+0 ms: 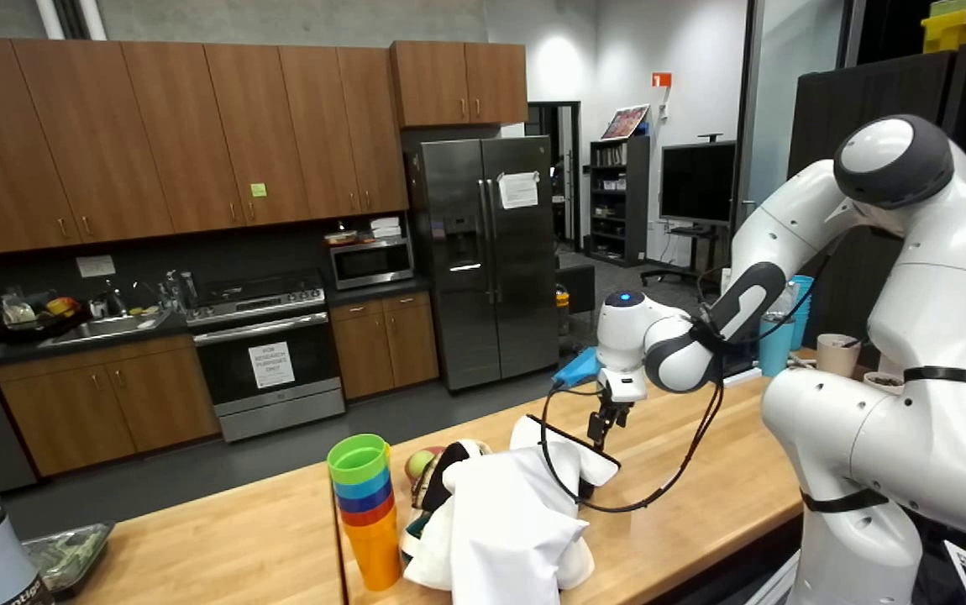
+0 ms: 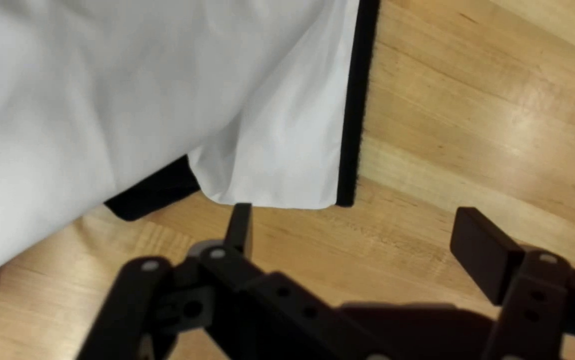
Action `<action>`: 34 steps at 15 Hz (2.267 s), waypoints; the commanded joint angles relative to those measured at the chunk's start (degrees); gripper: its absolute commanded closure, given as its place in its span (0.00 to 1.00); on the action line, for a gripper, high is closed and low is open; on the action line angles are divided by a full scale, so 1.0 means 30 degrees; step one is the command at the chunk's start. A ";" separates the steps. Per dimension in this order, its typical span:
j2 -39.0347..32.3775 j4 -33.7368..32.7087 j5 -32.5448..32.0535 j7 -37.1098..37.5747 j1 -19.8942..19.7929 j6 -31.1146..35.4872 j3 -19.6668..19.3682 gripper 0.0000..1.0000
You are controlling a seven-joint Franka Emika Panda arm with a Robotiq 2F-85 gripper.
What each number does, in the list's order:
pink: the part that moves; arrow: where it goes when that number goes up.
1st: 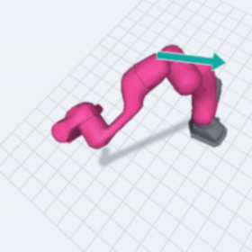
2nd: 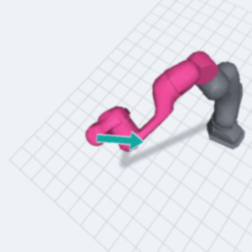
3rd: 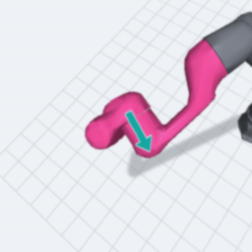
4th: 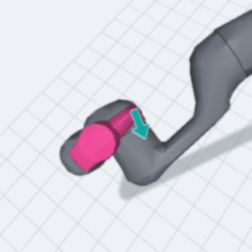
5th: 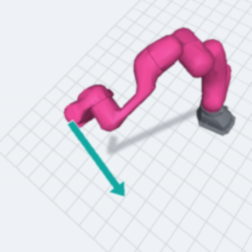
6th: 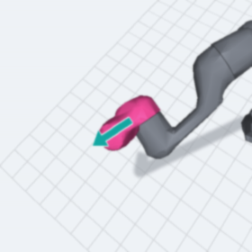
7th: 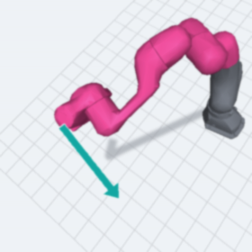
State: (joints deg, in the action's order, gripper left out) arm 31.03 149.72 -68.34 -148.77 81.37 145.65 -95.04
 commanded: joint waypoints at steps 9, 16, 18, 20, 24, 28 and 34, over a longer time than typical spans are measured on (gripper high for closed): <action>0.4309 -0.2980 0.1166 -0.0072 0.4365 -0.1536 -0.5244 0.00; 0.7084 -0.4775 0.0228 0.0030 0.5553 -0.2403 -0.6677 0.00; 0.7404 -0.5089 -0.0165 0.0477 0.5692 -0.2782 -0.6637 0.14; 0.7630 -0.5277 -0.0540 0.0993 0.5770 -0.3187 -0.6451 0.30; 0.7780 -0.5468 -0.1094 0.1336 0.5532 -0.4306 -0.6063 0.56; 0.7886 -0.5473 -0.1539 0.1320 0.5135 -0.5050 -0.5753 0.87; 0.7374 -0.5146 -0.2118 0.1694 0.4733 -0.5704 -0.5220 0.98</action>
State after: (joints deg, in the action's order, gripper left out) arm 52.12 134.06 -72.13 -145.29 96.28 130.37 -111.83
